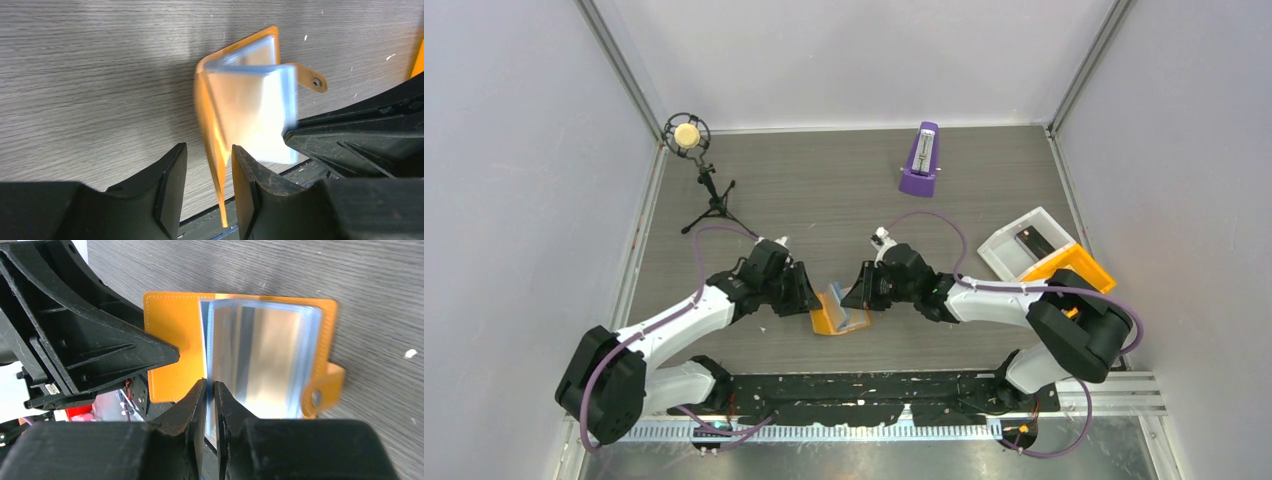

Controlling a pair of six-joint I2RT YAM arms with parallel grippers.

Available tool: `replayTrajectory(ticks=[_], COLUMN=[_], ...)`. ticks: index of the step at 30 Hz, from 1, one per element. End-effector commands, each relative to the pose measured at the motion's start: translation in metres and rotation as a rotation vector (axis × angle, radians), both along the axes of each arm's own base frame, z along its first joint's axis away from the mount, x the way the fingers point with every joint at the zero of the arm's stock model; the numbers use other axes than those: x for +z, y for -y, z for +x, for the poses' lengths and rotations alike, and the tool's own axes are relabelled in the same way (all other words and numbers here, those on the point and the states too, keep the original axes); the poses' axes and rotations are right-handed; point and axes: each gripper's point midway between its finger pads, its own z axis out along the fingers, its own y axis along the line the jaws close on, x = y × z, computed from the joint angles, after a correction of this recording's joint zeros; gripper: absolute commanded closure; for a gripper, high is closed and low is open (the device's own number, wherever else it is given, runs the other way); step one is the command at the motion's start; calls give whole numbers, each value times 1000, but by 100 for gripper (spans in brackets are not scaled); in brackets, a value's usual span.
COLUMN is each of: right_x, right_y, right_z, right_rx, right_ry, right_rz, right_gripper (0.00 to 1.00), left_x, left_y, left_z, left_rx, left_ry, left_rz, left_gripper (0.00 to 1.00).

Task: Take the credit cards out of the card holder
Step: Open the card holder at the center of the board.

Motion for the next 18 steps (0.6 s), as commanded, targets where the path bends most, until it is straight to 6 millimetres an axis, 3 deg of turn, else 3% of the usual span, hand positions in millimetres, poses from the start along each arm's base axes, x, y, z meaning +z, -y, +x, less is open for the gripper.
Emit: replayTrajectory(ticks=[1, 6, 13, 18], right_x=[25, 16, 27, 31], right_y=[-21, -23, -34, -47], right_z=[9, 7, 4, -4], right_rx=[23, 31, 57, 102], right_ry=[64, 46, 55, 57], right_rz=[63, 48, 82, 101], right_gripper=[82, 74, 72, 66], left_x=[8, 10, 4, 5], left_y=[-1, -2, -11, -29], left_z=[2, 5, 5, 7], left_rx=[-1, -3, 6, 62], left_ry=[12, 22, 13, 12], left_rz=[-15, -16, 20, 29], left_gripper=[60, 59, 62, 52])
